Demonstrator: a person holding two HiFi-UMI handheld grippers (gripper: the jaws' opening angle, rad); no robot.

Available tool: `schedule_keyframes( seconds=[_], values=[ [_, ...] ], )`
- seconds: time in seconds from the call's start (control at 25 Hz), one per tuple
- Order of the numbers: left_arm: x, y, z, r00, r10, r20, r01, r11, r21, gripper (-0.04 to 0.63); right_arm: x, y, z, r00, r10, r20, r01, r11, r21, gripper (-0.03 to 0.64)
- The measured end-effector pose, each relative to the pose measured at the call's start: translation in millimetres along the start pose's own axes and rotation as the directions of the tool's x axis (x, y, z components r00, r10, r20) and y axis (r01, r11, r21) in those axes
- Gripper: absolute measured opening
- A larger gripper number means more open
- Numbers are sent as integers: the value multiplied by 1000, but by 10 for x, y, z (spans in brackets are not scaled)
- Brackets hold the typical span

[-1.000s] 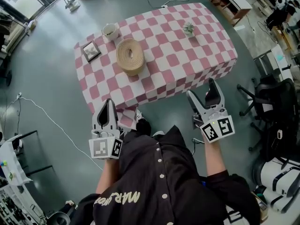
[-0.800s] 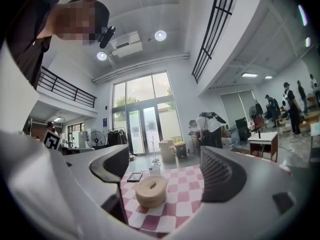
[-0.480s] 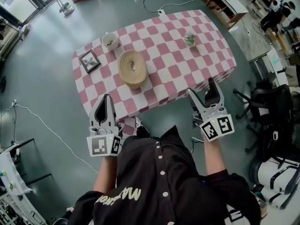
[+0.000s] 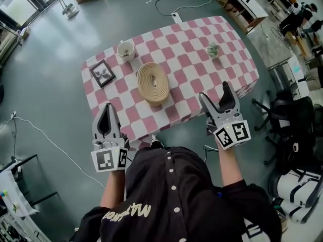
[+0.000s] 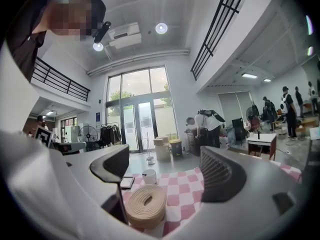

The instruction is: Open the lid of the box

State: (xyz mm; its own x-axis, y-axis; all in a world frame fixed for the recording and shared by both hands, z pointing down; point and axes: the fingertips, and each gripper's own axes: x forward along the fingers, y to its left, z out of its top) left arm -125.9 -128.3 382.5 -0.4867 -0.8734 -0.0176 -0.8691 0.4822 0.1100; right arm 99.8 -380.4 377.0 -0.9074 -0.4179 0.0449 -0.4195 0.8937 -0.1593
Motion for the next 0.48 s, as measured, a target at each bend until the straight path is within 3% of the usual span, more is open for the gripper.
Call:
schedule_keyframes(
  seconds=[0.24, 0.48],
  values=[
    [31, 331, 5, 1000, 22, 1, -22, 999, -41, 9, 342, 157, -162, 997, 7, -76, -7, 1000, -8, 428],
    [11, 475, -43, 998, 68, -11, -68, 998, 9, 9, 686, 125, -594, 978, 30, -208, -23, 999, 37, 428]
  ],
)
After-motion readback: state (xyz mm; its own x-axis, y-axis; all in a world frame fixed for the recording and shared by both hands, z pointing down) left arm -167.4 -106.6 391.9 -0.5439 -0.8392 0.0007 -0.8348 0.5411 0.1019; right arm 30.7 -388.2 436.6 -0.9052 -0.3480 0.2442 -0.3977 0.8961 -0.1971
